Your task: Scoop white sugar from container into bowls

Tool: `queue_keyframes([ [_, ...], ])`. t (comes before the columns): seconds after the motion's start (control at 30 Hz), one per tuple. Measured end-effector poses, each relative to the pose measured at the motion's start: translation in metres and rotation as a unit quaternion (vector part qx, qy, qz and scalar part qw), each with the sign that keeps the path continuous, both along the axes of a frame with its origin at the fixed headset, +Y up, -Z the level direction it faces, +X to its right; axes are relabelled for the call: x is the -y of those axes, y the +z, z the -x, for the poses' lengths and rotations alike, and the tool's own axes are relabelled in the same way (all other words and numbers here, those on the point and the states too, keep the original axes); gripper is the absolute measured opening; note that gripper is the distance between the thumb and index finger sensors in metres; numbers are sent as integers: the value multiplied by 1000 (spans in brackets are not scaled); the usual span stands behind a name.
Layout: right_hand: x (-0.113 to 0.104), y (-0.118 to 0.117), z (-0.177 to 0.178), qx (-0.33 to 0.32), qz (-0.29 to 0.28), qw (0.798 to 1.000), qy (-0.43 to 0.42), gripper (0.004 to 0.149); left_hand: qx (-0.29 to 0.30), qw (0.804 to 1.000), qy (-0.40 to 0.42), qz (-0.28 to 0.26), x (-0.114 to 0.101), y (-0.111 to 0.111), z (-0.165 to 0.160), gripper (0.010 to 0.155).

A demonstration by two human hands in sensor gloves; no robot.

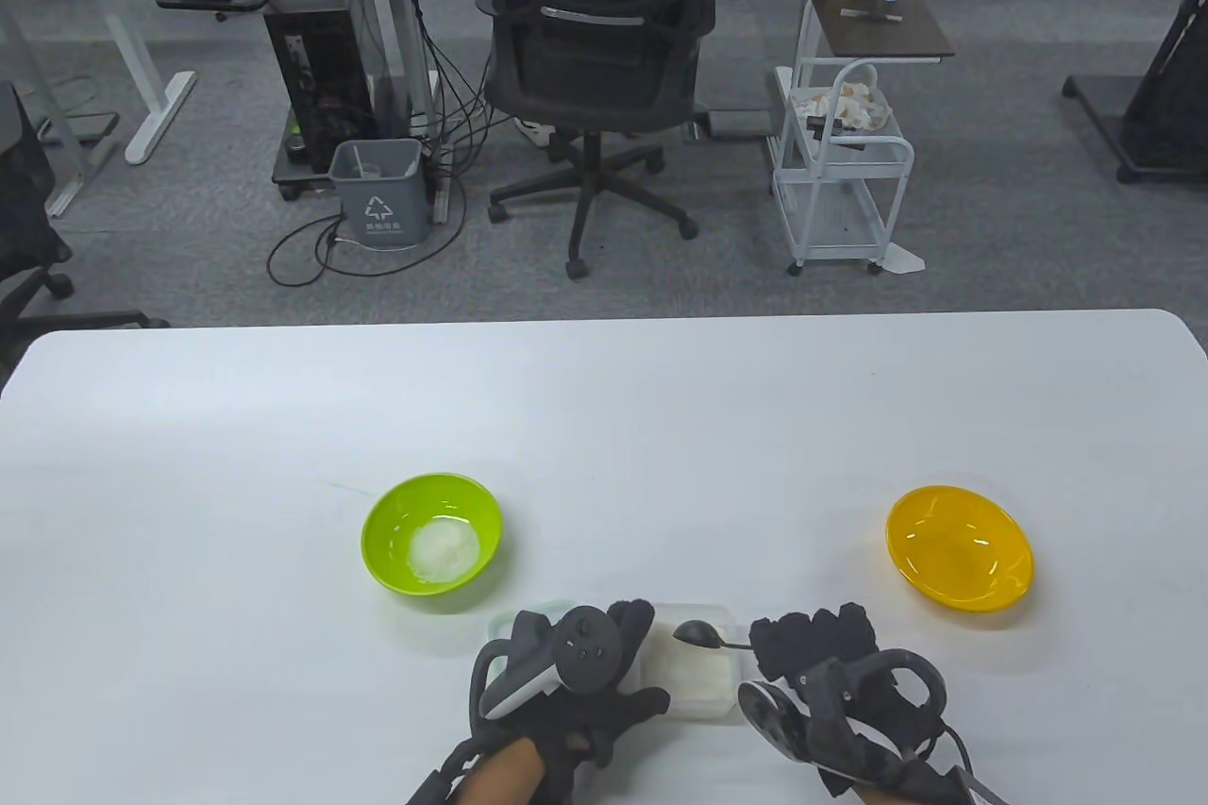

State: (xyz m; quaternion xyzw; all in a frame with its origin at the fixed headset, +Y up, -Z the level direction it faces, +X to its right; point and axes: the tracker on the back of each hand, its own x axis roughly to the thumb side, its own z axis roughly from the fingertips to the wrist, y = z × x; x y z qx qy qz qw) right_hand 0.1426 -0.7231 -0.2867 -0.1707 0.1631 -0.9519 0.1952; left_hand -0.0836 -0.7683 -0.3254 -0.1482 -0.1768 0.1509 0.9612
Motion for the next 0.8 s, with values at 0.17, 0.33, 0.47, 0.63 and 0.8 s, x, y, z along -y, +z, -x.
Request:
queue_keyframes([
  [0.17,0,5,8,-20,-2,999,30,40,0,1000,1,1,0,1,-1,89],
  [0.33,-1,5,11,-24,29,999,12,39,-1,1000,-2,2,0,1,-1,89],
  [0.47,-2,-1,4,-11,84,995,-46,39,0,1000,-5,-1,0,2,-2,89],
  [0.63,0,-11,-6,4,167,978,-125,39,-1,1000,-4,2,0,2,-2,89],
  [0.8,9,-25,-27,55,267,929,-252,40,-2,1000,-4,3,0,2,-3,89],
])
